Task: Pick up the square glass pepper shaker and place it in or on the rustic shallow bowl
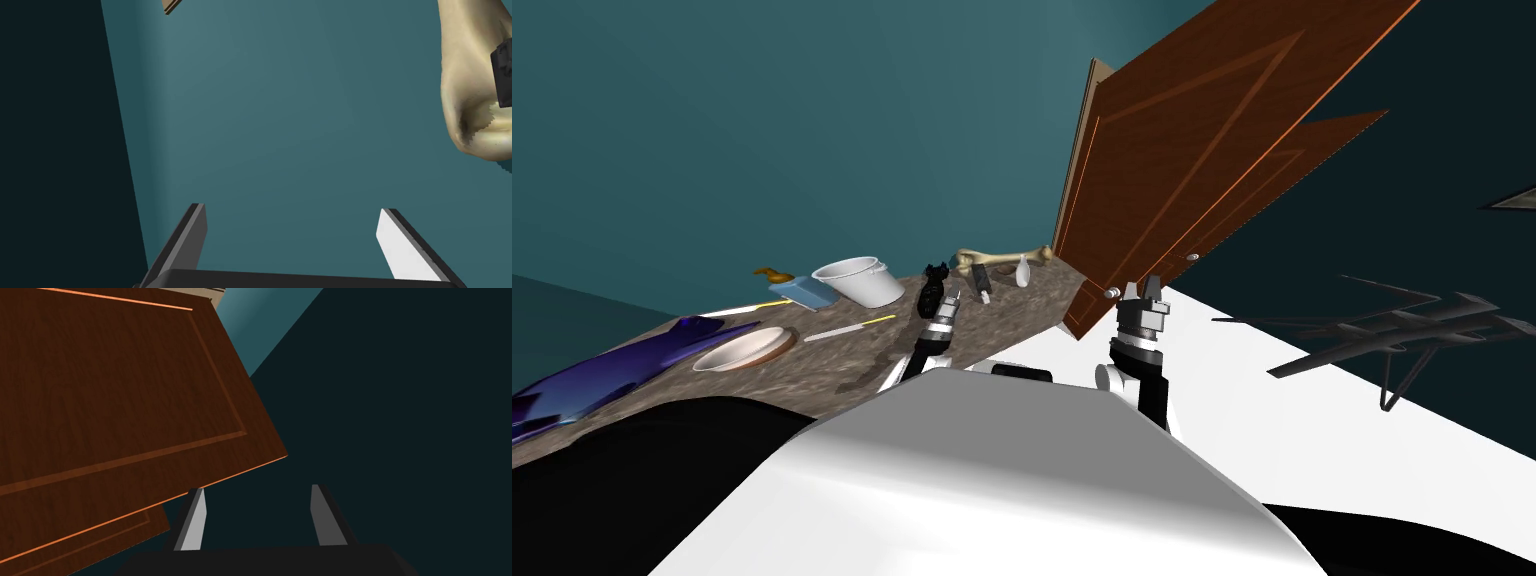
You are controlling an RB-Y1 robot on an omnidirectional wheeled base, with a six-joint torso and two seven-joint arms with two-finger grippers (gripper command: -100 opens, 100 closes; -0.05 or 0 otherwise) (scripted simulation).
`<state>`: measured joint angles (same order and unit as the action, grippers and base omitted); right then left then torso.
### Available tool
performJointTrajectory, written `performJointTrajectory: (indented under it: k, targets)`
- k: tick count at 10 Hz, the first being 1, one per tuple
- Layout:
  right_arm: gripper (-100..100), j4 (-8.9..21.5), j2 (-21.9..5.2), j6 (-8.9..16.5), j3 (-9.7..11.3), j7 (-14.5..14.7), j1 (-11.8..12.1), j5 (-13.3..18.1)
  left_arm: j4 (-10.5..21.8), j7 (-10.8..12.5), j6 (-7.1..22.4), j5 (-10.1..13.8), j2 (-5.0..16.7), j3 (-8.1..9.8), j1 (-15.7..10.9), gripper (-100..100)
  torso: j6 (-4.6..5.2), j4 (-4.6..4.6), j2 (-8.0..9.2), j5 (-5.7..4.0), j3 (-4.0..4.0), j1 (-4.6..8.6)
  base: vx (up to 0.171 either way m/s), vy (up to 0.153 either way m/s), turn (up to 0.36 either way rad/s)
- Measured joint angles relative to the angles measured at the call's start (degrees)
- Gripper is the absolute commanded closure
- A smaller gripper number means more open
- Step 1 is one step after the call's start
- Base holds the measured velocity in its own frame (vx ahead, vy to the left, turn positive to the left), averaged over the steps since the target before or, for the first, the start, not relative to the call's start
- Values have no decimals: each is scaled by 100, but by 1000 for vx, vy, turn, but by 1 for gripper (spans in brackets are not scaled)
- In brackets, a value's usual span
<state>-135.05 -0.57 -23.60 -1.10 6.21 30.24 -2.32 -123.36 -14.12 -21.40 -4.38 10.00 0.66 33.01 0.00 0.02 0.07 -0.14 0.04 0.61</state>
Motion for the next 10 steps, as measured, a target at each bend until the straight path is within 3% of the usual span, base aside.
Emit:
performJointTrajectory:
  k: [2,10]
  targets:
    - [0,0,0,0,0,0,0,0,205,-83,193,-140,37,-12,106,-100,0,1,3,2,2,-7,-28,-138,72]
    - [0,0,-1,0,0,0,0,0,1005,-355,1124,-653,369,87,105,-100,3,-5,-23,5,-13,-25,3,-101,19]
